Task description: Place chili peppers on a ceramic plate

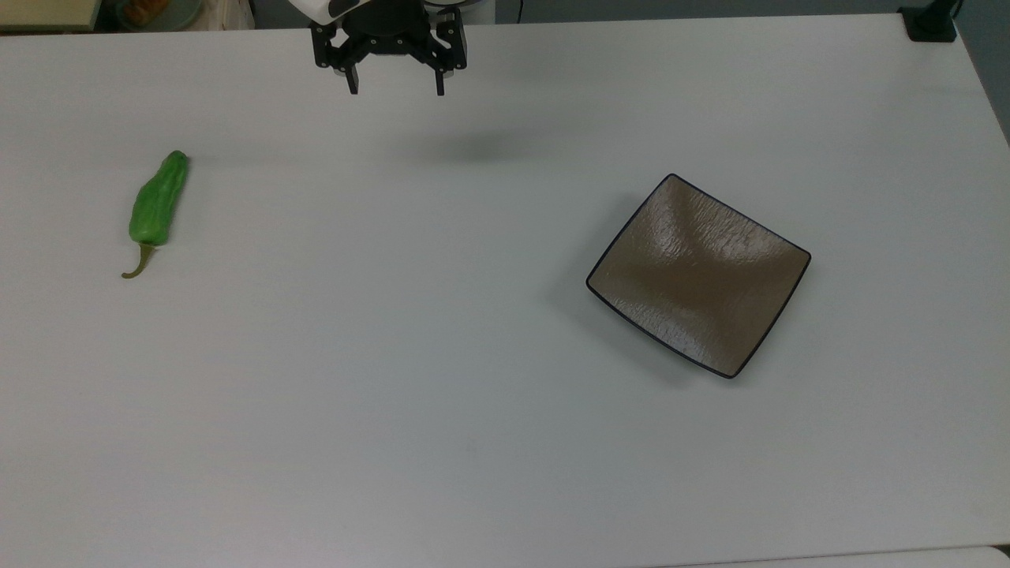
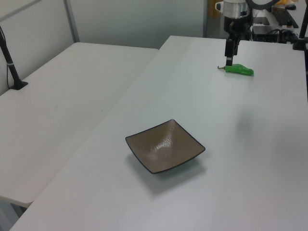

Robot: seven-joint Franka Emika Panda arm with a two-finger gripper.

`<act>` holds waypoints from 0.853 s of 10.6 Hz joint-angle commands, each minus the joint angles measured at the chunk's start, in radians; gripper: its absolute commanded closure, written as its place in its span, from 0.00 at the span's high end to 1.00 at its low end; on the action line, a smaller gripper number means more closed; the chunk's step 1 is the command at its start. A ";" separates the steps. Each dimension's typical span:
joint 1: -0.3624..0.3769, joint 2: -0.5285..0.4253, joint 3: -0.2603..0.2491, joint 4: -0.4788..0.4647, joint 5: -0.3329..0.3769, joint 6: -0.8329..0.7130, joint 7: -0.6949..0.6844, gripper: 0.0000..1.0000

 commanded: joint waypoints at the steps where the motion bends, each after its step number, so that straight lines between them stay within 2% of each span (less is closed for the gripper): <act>1: 0.004 -0.032 -0.006 -0.021 -0.010 -0.008 0.014 1.00; 9: 0.004 -0.032 -0.006 -0.020 0.001 -0.001 0.031 1.00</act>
